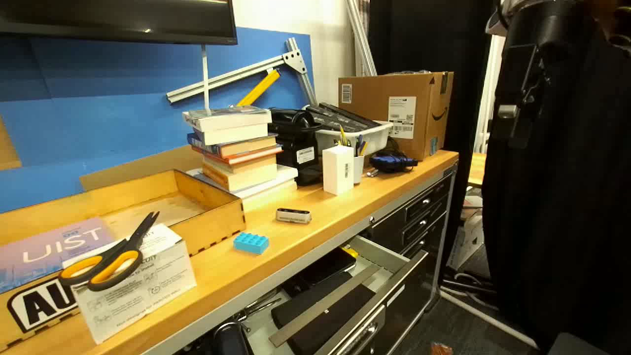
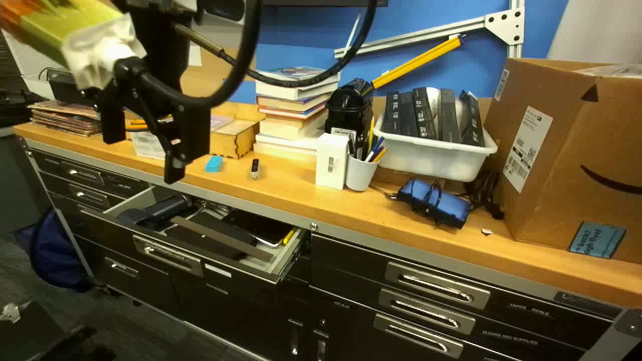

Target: Put the blue block in the open topmost drawer, push the drawer closed

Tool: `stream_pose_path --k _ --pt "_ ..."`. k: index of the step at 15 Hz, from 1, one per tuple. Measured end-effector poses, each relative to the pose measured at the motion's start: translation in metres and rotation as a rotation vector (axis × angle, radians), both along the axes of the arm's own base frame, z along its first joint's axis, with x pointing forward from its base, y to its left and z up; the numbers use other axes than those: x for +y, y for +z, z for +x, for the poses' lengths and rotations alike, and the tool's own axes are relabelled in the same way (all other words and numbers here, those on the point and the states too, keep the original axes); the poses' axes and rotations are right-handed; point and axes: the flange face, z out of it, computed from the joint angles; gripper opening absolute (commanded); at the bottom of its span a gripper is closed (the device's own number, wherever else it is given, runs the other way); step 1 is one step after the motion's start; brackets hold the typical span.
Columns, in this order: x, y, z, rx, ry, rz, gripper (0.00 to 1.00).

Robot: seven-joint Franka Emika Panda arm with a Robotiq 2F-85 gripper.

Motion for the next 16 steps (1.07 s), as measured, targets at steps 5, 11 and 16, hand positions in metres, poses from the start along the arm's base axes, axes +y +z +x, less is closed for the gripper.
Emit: stream_pose_path --k 5,11,16 --pt "-0.0018 0.0080 0.0003 -0.018 -0.003 -0.004 1.00" --pt "-0.0018 0.0080 0.0004 -0.019 -0.003 -0.004 1.00" --pt "-0.0005 0.0067 0.0013 -0.016 -0.003 -0.009 1.00"
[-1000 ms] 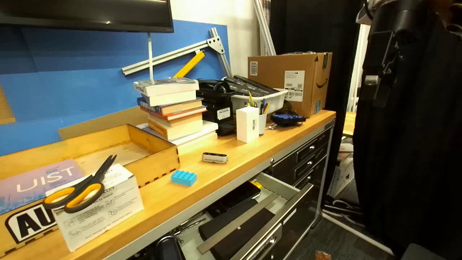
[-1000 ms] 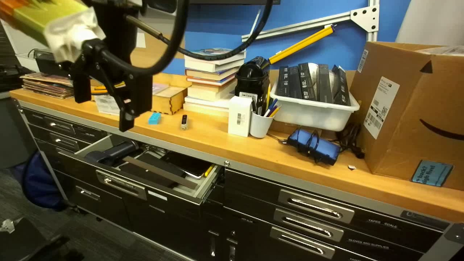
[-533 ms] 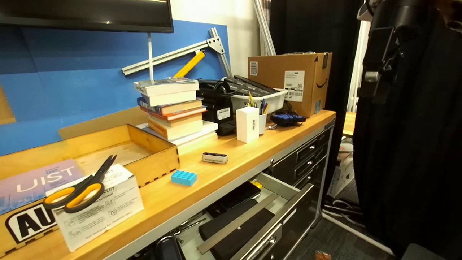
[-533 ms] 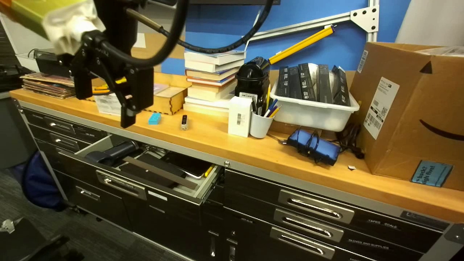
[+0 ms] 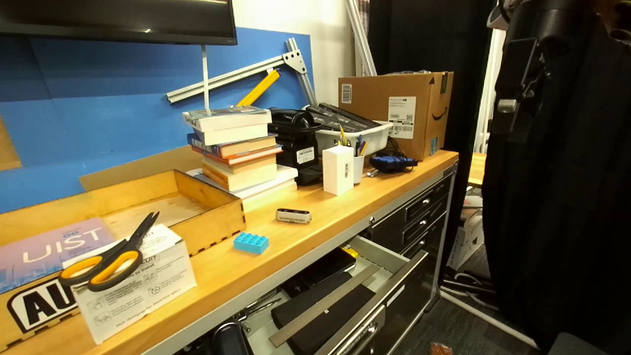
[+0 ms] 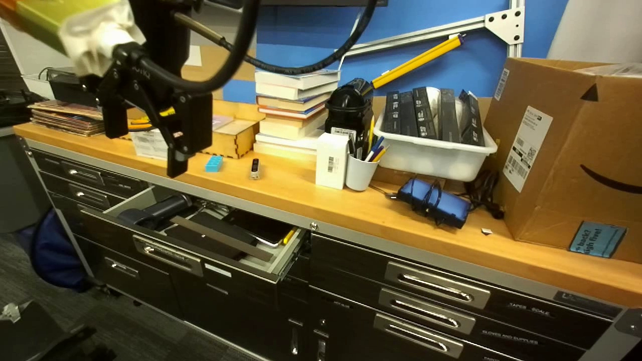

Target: Put the blue block in the open topmost drawer, push the drawer closed

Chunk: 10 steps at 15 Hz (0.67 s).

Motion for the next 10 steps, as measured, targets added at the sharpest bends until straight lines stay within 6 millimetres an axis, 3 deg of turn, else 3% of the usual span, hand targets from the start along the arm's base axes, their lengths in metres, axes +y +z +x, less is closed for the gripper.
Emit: stream_pose_path --k 3,6,10 --pt "0.025 0.006 0.019 -0.049 0.018 -0.109 1.00" --pt "0.086 0.005 0.049 -0.092 0.081 -0.240 1.00" --pt "0.169 -0.018 0.091 -0.146 0.179 -0.342 1.00"
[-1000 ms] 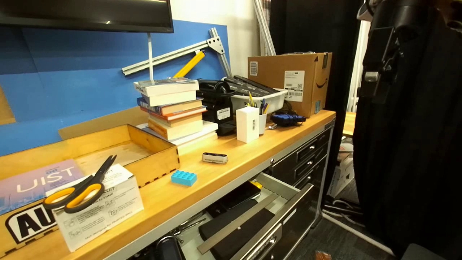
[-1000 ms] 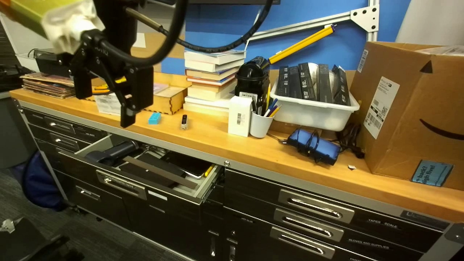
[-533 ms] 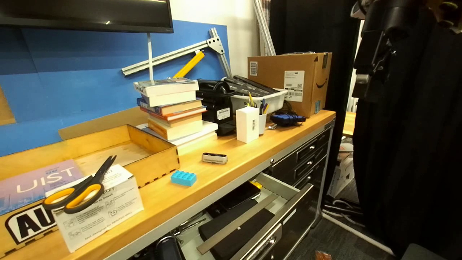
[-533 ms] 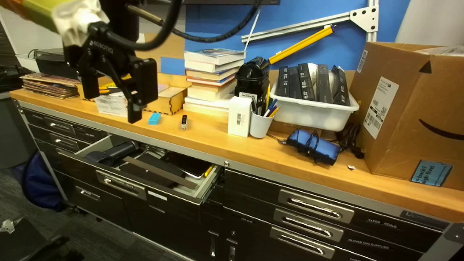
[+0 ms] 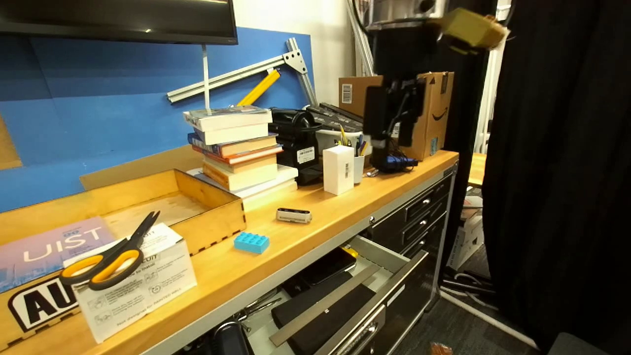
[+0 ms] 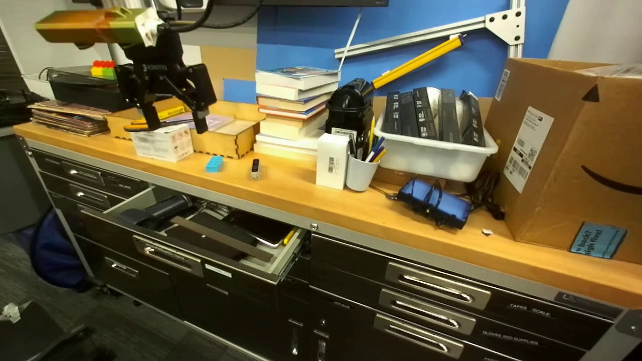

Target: Put the blue block in the open topmost drawer, push the drawer closed

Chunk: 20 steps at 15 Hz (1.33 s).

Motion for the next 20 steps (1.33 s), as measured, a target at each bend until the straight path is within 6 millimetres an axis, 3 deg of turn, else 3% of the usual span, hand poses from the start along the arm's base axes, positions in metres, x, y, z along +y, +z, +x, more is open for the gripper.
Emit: stream_pose_path --k 4,10,14,20 --pt "0.062 -0.041 0.042 -0.055 0.075 -0.041 1.00" --pt "0.117 -0.103 0.094 -0.055 0.102 -0.025 1.00" --pt "0.145 -0.132 0.116 -0.049 0.116 -0.029 1.00" --pt "0.178 -0.166 0.127 -0.049 0.138 -0.055 1.00"
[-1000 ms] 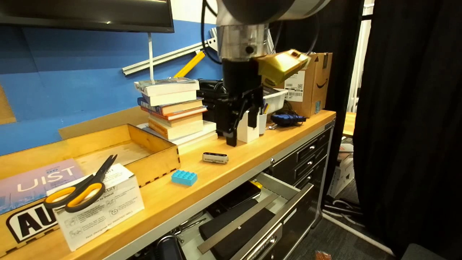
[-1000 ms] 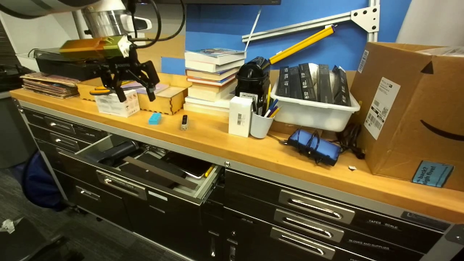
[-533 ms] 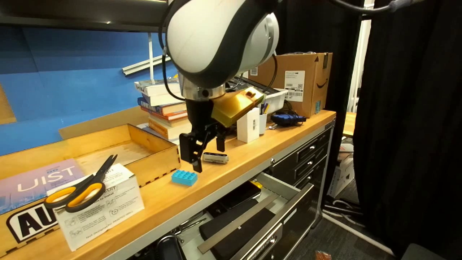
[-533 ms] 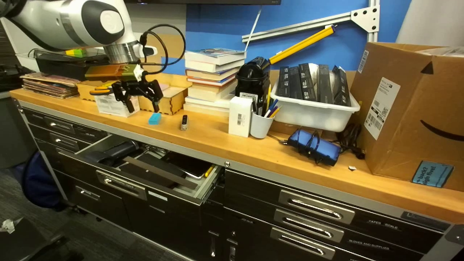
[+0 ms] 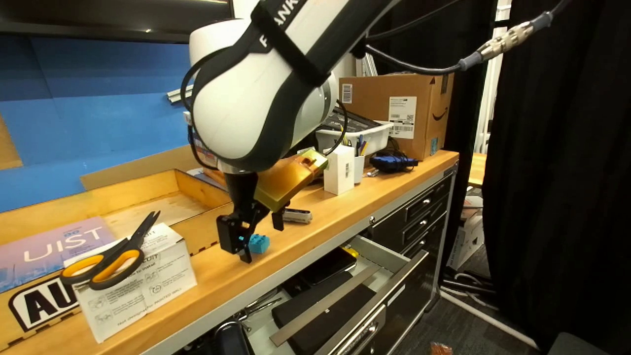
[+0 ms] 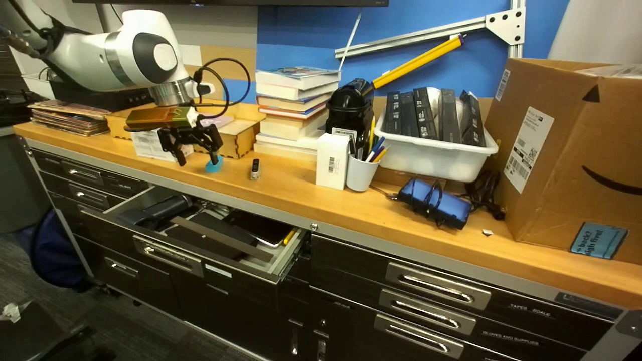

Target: Put the blue block in the open topmost drawer, push the drawer closed

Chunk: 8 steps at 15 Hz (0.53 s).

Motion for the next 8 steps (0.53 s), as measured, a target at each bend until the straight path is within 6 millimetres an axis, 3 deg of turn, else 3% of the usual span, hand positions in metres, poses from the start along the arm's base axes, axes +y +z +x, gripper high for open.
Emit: stream_pose_path --k 8 --pt "0.032 -0.018 0.021 -0.072 0.009 -0.037 1.00"
